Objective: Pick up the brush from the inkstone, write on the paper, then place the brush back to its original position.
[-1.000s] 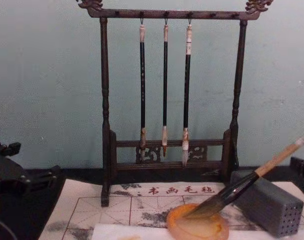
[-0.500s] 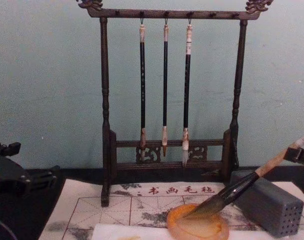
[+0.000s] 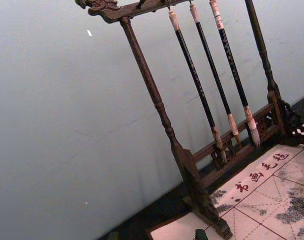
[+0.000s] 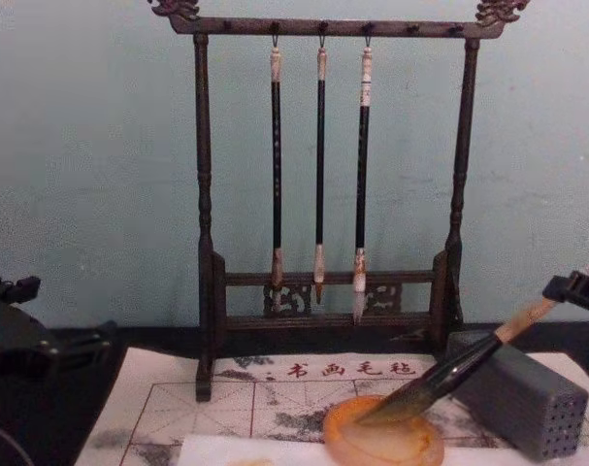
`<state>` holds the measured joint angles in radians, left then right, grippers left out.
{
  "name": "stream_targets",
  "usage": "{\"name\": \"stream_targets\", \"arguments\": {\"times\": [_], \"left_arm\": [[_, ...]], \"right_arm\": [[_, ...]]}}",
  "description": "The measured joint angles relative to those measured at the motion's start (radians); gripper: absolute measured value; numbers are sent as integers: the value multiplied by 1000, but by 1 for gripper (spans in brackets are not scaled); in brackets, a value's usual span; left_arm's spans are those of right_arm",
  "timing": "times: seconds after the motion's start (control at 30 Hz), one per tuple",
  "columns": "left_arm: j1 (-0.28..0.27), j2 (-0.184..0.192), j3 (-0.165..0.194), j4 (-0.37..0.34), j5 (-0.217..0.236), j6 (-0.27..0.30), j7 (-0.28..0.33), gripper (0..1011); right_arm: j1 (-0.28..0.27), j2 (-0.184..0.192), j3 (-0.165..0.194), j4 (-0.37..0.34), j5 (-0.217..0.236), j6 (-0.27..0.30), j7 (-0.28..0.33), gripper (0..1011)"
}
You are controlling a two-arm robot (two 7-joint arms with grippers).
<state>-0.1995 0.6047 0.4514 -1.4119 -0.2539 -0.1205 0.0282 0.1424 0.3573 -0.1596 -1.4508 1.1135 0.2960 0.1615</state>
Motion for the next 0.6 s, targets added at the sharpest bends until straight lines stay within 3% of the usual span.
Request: {"name": "stream_targets", "arguments": {"times": [0.3,0.6], "left_arm": [[0,0,0,0,0,0,0,1001],[0,0,0,0,0,0,0,1001]], "right_arm": [[39,-23,-19,33,40,8,-39,1003],[87,-37,-48,79,53,-3,-59,1002]]}}
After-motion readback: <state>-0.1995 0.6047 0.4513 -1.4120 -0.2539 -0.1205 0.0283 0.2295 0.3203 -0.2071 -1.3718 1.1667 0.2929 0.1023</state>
